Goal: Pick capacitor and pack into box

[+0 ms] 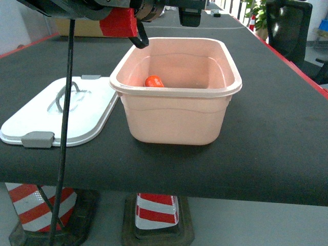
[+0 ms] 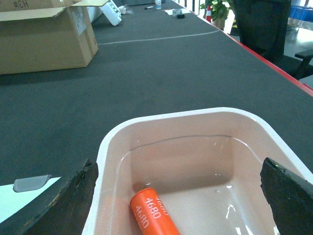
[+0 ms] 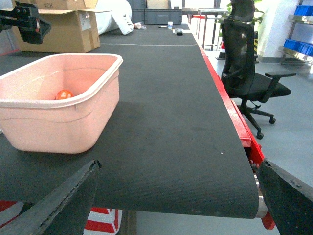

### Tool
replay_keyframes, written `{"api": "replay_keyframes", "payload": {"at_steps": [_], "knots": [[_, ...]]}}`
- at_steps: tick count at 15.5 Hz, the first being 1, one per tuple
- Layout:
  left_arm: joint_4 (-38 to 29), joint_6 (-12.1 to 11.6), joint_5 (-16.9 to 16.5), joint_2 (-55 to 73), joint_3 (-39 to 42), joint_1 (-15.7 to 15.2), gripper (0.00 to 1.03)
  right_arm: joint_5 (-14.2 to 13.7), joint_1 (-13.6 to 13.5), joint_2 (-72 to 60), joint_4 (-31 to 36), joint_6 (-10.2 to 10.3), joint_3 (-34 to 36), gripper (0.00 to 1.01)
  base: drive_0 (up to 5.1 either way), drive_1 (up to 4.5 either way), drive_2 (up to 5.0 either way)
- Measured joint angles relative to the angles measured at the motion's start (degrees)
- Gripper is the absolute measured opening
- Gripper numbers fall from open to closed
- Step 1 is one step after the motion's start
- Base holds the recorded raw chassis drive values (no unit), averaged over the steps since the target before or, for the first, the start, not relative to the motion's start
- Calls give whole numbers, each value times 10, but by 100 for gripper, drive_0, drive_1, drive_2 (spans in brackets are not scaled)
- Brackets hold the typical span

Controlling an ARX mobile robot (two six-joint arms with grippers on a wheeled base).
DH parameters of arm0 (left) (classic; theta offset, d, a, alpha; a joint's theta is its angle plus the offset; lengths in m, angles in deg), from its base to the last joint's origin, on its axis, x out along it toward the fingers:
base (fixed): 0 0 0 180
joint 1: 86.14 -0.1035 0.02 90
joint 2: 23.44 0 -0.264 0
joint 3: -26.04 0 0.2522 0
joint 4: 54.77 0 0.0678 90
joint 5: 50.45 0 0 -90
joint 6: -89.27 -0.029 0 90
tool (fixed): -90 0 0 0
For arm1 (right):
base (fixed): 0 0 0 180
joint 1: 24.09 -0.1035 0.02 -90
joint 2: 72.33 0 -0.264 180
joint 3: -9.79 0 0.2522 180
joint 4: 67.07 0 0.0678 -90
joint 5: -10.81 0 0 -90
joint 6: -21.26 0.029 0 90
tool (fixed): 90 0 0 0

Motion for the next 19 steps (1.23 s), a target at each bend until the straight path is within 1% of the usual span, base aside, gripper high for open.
{"api": "replay_keyframes", "payload": {"at_steps": [1,2,3,5,7,9,11,13,14,15,16,17,19], "knots": [[0,0,0,0,0,0,98,0,0,0,0,0,0,98,0,0,0],[-78,8,-7,-1,22,-3,98,0,0,0,0,0,0,98,0,0,0],[-121,20,-2,-32,77,-8,98,0,0,0,0,0,0,98,0,0,0],[-138,29,2,-68,121,-22,98,0,0,0,0,0,0,98,0,0,0],[-144,29,21,-104,141,-66,98,0,0,0,0,0,0,98,0,0,0],[-137,31,23,-119,164,-117,98,0,0,0,0,0,0,98,0,0,0],[-116,34,14,-113,181,-176,98,0,0,0,0,0,0,98,0,0,0],[-102,45,5,-92,182,-220,98,0,0,0,0,0,0,98,0,0,0],[-91,54,-9,-77,180,-234,98,0,0,0,0,0,0,98,0,0,0],[-73,61,-33,-48,169,-245,98,0,0,0,0,0,0,98,0,0,0],[-59,63,-48,-21,155,-249,98,0,0,0,0,0,0,98,0,0,0],[-36,70,-60,10,139,-254,98,0,0,0,0,0,0,98,0,0,0],[2,71,-78,81,76,-263,98,0,0,0,0,0,0,98,0,0,0]]}}
